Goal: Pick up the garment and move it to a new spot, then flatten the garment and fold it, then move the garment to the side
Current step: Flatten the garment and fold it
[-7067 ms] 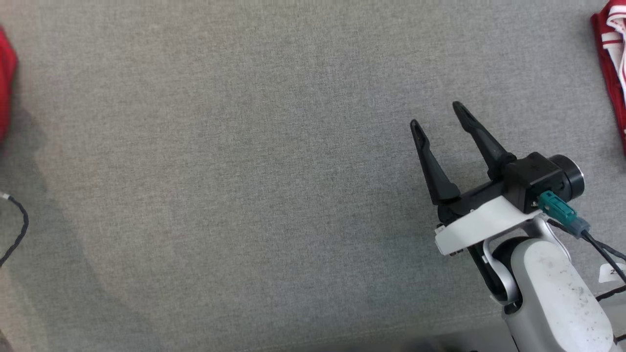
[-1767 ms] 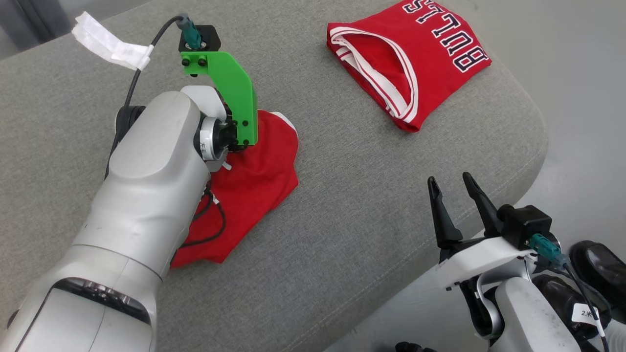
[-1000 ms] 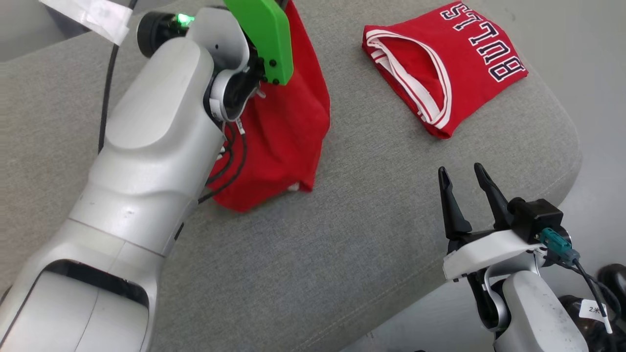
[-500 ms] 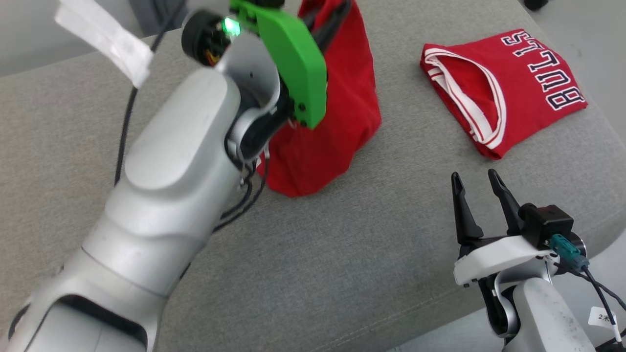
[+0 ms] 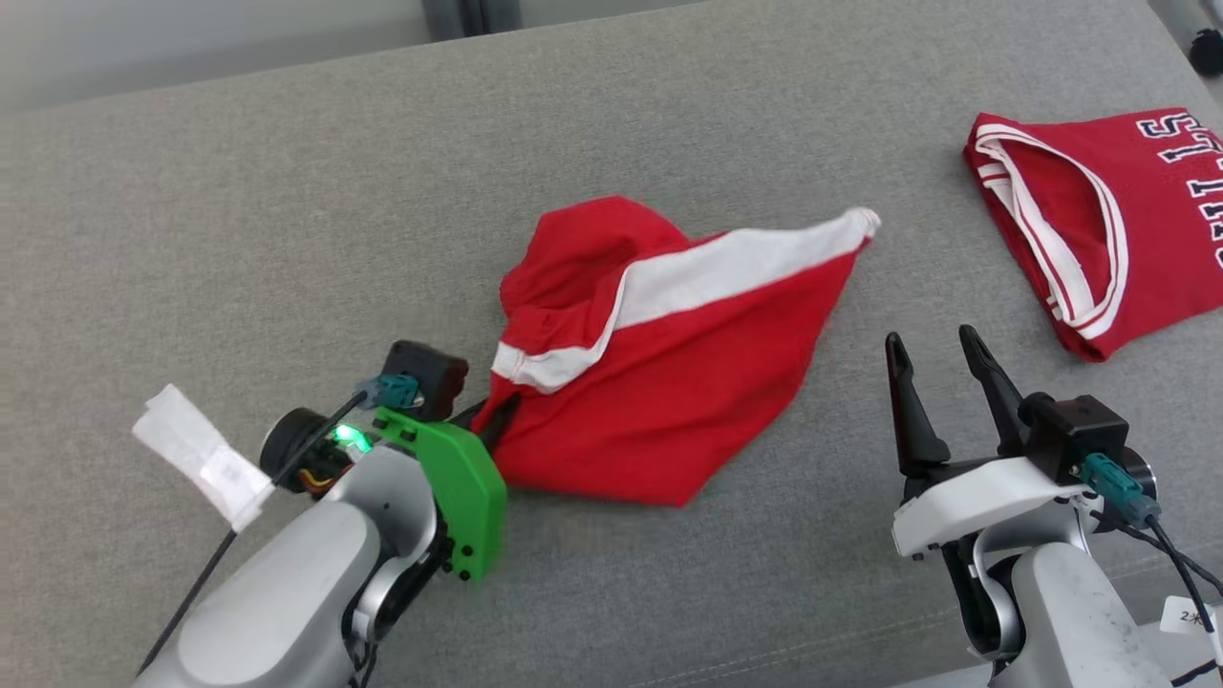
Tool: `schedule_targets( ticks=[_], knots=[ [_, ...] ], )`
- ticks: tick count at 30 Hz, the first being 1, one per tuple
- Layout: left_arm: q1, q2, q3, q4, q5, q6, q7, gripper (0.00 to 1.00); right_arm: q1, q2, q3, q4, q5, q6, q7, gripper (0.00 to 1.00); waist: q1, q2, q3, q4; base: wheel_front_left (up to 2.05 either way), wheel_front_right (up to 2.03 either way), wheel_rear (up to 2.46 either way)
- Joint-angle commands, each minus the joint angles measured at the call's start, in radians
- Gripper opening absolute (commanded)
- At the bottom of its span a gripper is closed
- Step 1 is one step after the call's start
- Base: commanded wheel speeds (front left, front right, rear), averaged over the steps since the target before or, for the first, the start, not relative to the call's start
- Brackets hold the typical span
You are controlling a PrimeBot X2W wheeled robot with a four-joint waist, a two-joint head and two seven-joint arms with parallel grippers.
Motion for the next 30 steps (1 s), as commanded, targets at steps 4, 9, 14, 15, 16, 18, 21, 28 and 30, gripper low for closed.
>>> schedule_targets(
  ticks=[4,9,14,15,16,18,21,28,30],
  knots=[
    [0.052,0.049,0.034,-0.003,0.03,0.077,-0.045,0.0,0.014,-0.002,0.003,-0.007,-0.009,-0.001,0.009,1.0,0.0,0.0,-0.015,0.038,0.0,0.0,0.0],
    [0.099,0.036,0.098,0.02,0.003,0.129,-0.154,1.0,0.011,-0.002,0.013,-0.004,-0.009,-0.001,0.015,1.0,0.0,0.0,-0.036,0.04,0.0,0.0,0.0],
    [0.177,-0.01,0.152,0.04,-0.064,0.144,-0.258,1.0,0.027,-0.009,0.01,-0.002,-0.008,-0.001,0.018,1.0,0.0,0.0,-0.061,0.043,0.0,0.0,0.0],
    [0.191,-0.017,0.16,0.043,-0.07,0.145,-0.275,1.0,0.029,-0.011,0.008,-0.003,-0.008,-0.001,0.02,1.0,0.0,0.0,-0.066,0.044,0.0,0.0,0.0],
    [0.209,-0.028,0.174,0.043,-0.089,0.142,-0.299,1.0,0.032,-0.014,0.005,-0.004,-0.008,-0.001,0.021,1.0,0.0,0.0,-0.072,0.045,0.0,0.0,0.0],
    [0.248,-0.048,0.204,0.044,-0.121,0.131,-0.357,1.0,0.041,-0.015,-0.003,-0.009,-0.01,-0.001,0.023,1.0,0.0,0.0,-0.084,0.05,0.0,0.0,0.0],
    [0.306,-0.078,0.252,0.041,-0.174,0.102,-0.451,1.0,0.054,-0.015,-0.015,-0.018,-0.013,-0.001,0.027,1.0,0.0,0.0,-0.103,0.058,0.0,0.0,0.0],
    [0.385,-0.129,0.417,-0.002,-0.099,0.069,-0.535,1.0,0.078,-0.02,-0.045,-0.039,-0.018,-0.001,0.029,1.0,0.0,0.0,-0.149,0.083,0.0,0.0,0.0],
    [0.419,-0.158,0.489,-0.038,-0.015,0.053,-0.534,1.0,0.087,-0.02,-0.048,-0.042,-0.022,-0.001,0.031,1.0,0.0,0.0,-0.16,0.089,0.0,0.0,0.0]
  ],
)
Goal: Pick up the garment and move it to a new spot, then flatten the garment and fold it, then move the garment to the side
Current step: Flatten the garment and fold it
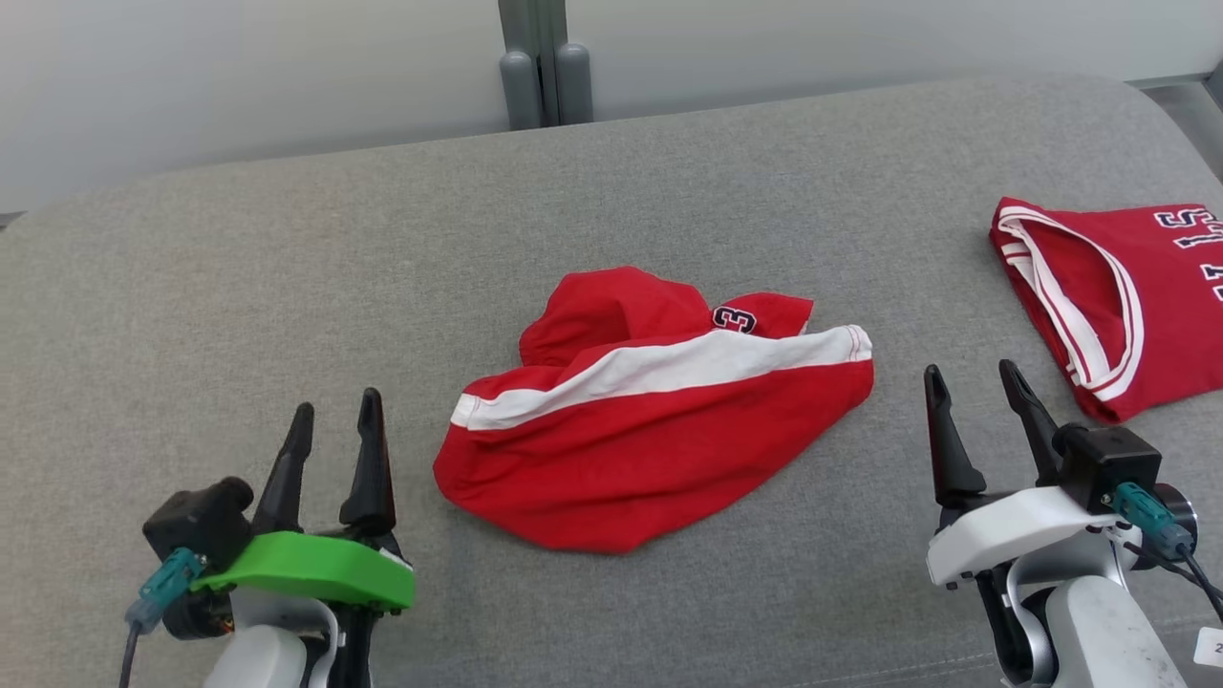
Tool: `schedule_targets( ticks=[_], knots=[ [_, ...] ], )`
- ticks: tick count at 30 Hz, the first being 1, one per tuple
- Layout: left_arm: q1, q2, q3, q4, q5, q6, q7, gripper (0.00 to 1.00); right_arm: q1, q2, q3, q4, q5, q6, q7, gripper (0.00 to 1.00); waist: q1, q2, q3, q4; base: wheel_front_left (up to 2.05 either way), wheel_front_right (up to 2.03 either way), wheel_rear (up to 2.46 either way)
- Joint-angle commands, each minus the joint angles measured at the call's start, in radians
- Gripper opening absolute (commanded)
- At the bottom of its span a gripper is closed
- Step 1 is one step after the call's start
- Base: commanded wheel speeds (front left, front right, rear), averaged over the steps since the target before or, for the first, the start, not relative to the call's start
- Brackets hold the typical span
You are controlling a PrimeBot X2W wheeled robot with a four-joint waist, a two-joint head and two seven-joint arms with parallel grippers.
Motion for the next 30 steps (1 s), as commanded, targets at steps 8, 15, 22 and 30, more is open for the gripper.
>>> schedule_targets(
  ticks=[8,15,22,30],
  knots=[
    [0.103,-0.098,0.192,-0.04,0.297,-0.073,-0.003,1.0,0.013,-0.006,0.003,-0.002,-0.021,-0.001,0.001,1.0,0.0,0.0,-0.057,0.023,0.0,0.0,0.0],
    [0.126,-0.142,0.265,0.035,0.378,-0.149,-0.004,1.0,0.005,-0.02,0.008,0.03,-0.012,-0.001,-0.003,1.0,0.0,0.0,-0.09,0.032,0.0,0.0,0.0],
    [0.108,-0.166,0.298,0.074,0.419,-0.193,-0.004,1.0,0.0,-0.023,0.004,0.058,-0.008,-0.001,-0.01,1.0,0.0,0.0,-0.09,0.04,0.0,0.0,0.0],
    [0.087,-0.176,0.314,0.087,0.447,-0.211,-0.004,1.0,-0.001,-0.017,0.002,0.069,-0.007,-0.001,-0.012,1.0,0.0,0.0,-0.086,0.038,0.0,0.0,0.0]
  ],
)
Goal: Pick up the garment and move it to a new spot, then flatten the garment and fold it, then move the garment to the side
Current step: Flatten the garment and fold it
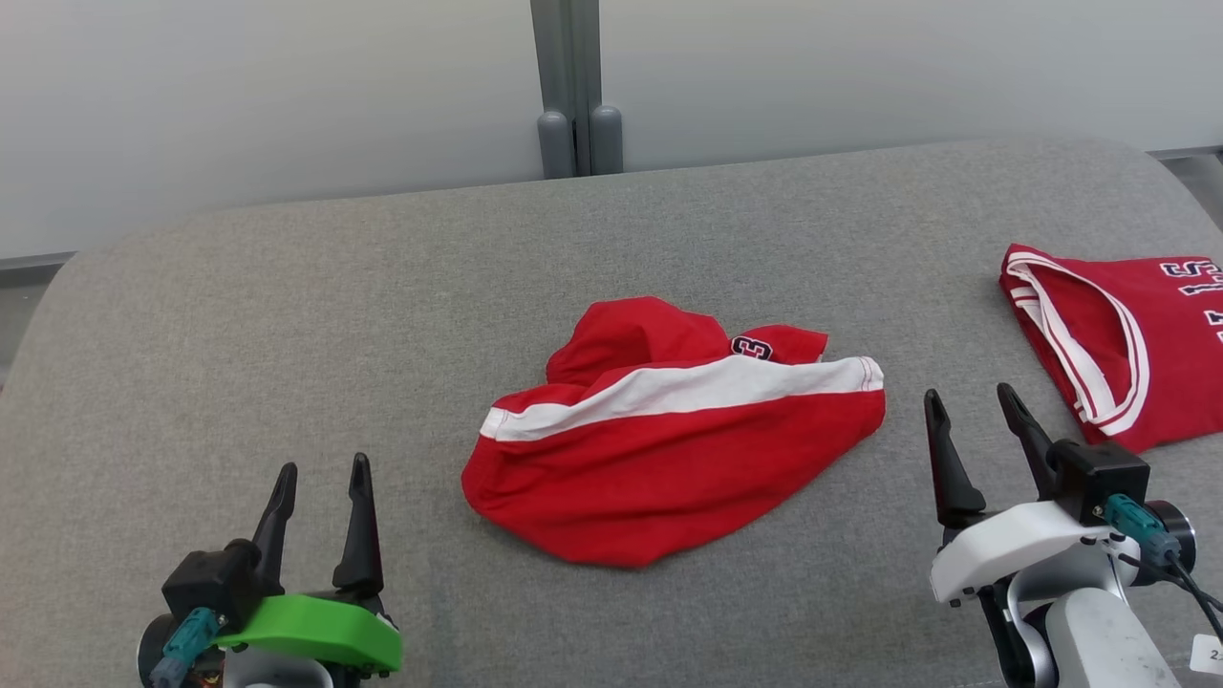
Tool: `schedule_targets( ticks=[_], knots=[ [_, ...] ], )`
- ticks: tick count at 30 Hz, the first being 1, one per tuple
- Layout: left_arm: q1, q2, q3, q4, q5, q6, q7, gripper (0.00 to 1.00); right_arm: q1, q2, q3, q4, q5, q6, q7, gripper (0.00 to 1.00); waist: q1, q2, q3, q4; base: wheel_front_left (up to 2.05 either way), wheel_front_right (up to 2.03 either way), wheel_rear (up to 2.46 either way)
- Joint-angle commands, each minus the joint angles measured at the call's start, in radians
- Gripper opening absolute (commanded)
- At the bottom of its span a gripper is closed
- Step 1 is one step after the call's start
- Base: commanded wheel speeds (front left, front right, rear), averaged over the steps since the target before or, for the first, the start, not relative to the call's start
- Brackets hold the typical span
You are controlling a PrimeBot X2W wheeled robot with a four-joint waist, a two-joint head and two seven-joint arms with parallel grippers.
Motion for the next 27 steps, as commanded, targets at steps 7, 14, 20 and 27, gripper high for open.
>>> schedule_targets(
  ticks=[7,14,20,27],
  knots=[
    [-0.025,-0.003,-0.002,0.02,0.02,-0.012,-0.003,1.0,-0.007,0.0,-0.001,0.007,0.009,-0.001,0.004,1.0,0.0,0.0,0.0,0.002,0.0,0.0,0.0],
    [-0.101,0.001,-0.118,0.095,-0.024,-0.02,0.027,1.0,-0.075,-0.031,0.02,0.014,0.03,-0.001,0.055,1.0,0.0,0.0,0.033,0.008,0.0,0.0,0.0],
    [-0.231,0.042,-0.286,0.142,-0.148,-0.02,0.175,1.0,-0.214,-0.07,0.067,0.098,0.129,-0.001,0.261,1.0,0.0,0.0,0.081,0.007,0.0,0.0,0.0],
    [-0.35,0.09,-0.377,0.179,-0.231,-0.021,0.321,1.0,-0.347,-0.116,0.133,0.196,0.225,-0.001,0.456,1.0,0.0,0.0,0.129,0.007,0.0,0.0,0.0]
  ],
)
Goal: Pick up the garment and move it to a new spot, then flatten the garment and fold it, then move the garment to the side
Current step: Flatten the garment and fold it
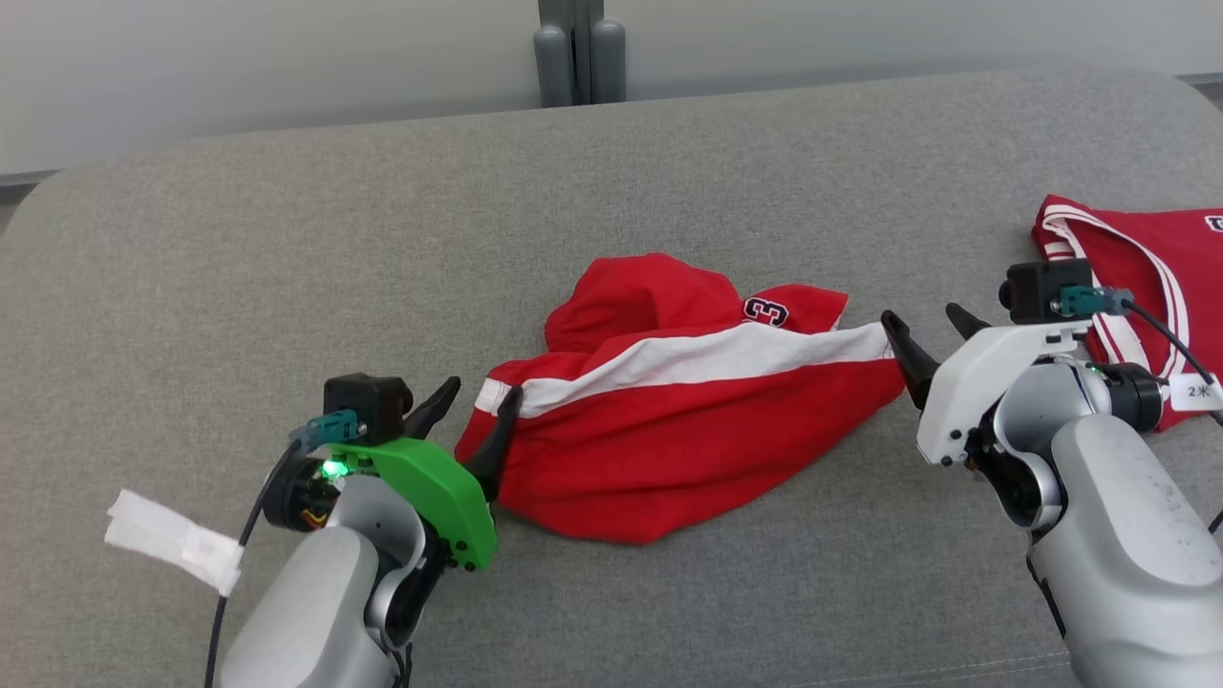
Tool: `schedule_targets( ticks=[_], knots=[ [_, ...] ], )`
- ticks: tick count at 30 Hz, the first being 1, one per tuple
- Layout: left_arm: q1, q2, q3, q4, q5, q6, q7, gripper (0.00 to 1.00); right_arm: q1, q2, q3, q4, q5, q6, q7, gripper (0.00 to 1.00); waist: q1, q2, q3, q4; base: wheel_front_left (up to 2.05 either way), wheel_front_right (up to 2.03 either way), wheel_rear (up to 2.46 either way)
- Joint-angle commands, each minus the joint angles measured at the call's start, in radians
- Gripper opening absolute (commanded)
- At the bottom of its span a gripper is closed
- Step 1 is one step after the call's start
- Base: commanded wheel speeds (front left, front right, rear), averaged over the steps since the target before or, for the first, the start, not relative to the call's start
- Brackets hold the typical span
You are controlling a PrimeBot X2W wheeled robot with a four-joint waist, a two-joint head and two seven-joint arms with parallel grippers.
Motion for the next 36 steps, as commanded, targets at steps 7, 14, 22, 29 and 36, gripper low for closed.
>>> schedule_targets(
  ticks=[7,14,22,29,36],
  knots=[
    [-0.078,0.048,-0.08,0.006,-0.082,-0.002,0.127,1.0,-0.08,-0.036,0.066,0.055,0.092,0.0,0.084,1.0,0.0,0.0,0.055,-0.006,0.0,0.0,0.0],
    [-0.088,0.084,-0.12,-0.026,-0.14,-0.002,0.15,1.0,-0.105,-0.063,0.114,0.076,0.148,0.0,0.077,1.0,0.0,0.0,0.067,-0.005,0.0,0.0,0.0],
    [-0.049,0.103,-0.151,-0.051,-0.16,-0.002,0.147,0.0,-0.09,-0.075,0.155,0.081,0.202,0.0,0.06,1.0,0.0,0.0,0.08,0.002,0.0,0.0,0.0],
    [-0.048,0.104,-0.154,-0.062,-0.163,-0.001,0.138,0.0,-0.127,-0.054,0.116,0.106,0.303,0.0,0.065,1.0,0.0,0.0,0.098,0.008,0.0,0.0,0.0],
    [-0.077,0.097,-0.165,-0.071,-0.159,-0.001,0.142,0.0,-0.167,-0.093,0.131,0.123,0.434,0.0,0.191,1.0,0.0,0.0,0.123,0.02,0.0,0.0,0.0]
  ],
)
